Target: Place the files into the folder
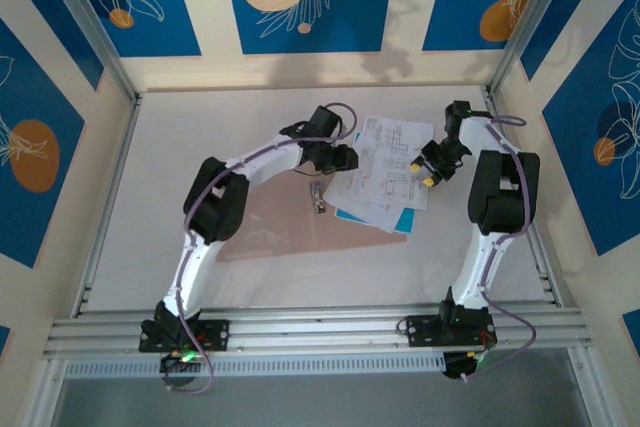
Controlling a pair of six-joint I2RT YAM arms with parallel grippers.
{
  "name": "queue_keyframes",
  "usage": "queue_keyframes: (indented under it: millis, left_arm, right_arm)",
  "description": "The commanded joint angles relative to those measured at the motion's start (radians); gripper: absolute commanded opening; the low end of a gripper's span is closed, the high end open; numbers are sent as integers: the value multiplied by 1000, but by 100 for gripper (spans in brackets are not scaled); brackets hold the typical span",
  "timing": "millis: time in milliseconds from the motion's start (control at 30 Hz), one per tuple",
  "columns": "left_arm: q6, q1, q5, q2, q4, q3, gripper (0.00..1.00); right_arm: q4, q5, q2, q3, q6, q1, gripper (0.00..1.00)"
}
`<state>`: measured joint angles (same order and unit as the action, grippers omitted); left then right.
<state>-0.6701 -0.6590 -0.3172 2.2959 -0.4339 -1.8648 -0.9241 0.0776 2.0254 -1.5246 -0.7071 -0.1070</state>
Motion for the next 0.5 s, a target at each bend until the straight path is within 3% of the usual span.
queue_keyframes:
  millis: [0, 467]
  left_arm:
    - [43, -14, -35, 49, 32, -67, 40]
    - [72, -50, -21, 132, -11, -99, 40]
  right_arm:
    - [-67, -4, 44, -53, 19, -30, 40]
    - [-128, 17, 169, -118, 55, -36, 40]
